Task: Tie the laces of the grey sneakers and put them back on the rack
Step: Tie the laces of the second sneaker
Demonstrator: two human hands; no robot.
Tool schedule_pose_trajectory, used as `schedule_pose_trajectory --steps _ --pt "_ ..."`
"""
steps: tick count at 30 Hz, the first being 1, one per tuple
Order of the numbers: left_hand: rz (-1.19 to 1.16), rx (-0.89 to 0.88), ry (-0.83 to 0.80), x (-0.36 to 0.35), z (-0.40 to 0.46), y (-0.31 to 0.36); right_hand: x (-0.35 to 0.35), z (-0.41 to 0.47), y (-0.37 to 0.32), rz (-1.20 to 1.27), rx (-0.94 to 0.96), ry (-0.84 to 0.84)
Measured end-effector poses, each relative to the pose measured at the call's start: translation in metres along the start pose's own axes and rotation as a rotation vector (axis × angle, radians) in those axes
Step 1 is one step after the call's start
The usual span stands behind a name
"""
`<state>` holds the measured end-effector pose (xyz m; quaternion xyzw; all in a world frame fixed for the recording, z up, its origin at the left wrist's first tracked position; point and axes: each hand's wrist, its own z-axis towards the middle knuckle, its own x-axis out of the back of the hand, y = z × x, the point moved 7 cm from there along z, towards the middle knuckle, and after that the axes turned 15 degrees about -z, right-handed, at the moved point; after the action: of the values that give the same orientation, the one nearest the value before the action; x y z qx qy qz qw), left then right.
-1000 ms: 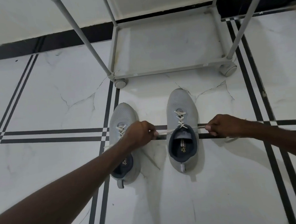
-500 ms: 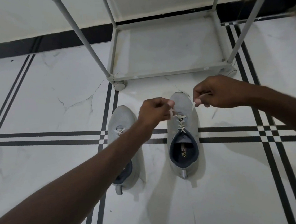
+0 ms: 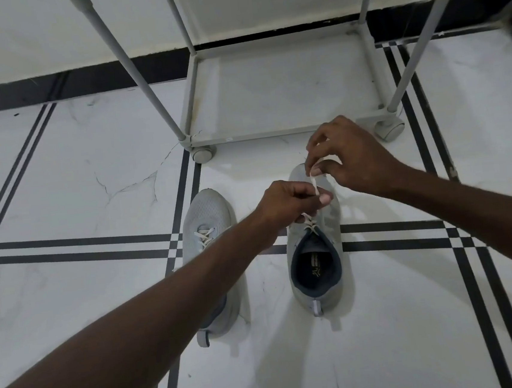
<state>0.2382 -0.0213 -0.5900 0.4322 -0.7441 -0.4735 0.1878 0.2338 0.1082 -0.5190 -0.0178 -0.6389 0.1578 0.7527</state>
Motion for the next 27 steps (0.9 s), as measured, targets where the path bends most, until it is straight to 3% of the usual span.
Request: schedule_pose_trajectory --steps 2,5,7,10,14,18,22,27 --pt "0.001 -0.023 0.025 0.0 0.001 0.004 -0.006 -0.002 0.005 0.071 -0.106 0.039" --pt "-0.104 -0.009 0.031 0.002 0.002 0.008 -0.016 -0.018 0.03 0.376 -0.461 0.104" --pt "-0.155 0.01 0.02 0.005 0.002 0.012 -0.034 -0.029 0.036 0.543 -0.575 -0.014" --pt "-0.157 0.025 0.009 0.011 0.0 0.015 -0.054 -0.038 0.023 0.656 -0.535 -0.303" --pt "-0.051 -0.062 -0.021 0.02 -0.001 0.02 -0.043 -0.04 0.017 0.564 -0.413 -0.479" --pt "0.42 -0.311 -0.014 0.016 -0.001 0.032 -0.055 -0.053 0.002 0.5 -0.302 -0.808" --pt "0.942 -0.696 0.058 -0.012 -0.014 0.038 -0.069 -0.043 0.003 0.238 -0.286 -0.596" --pt "1.147 -0.926 0.093 -0.025 -0.022 0.04 -0.085 -0.044 0.0 0.941 -0.52 -0.583"
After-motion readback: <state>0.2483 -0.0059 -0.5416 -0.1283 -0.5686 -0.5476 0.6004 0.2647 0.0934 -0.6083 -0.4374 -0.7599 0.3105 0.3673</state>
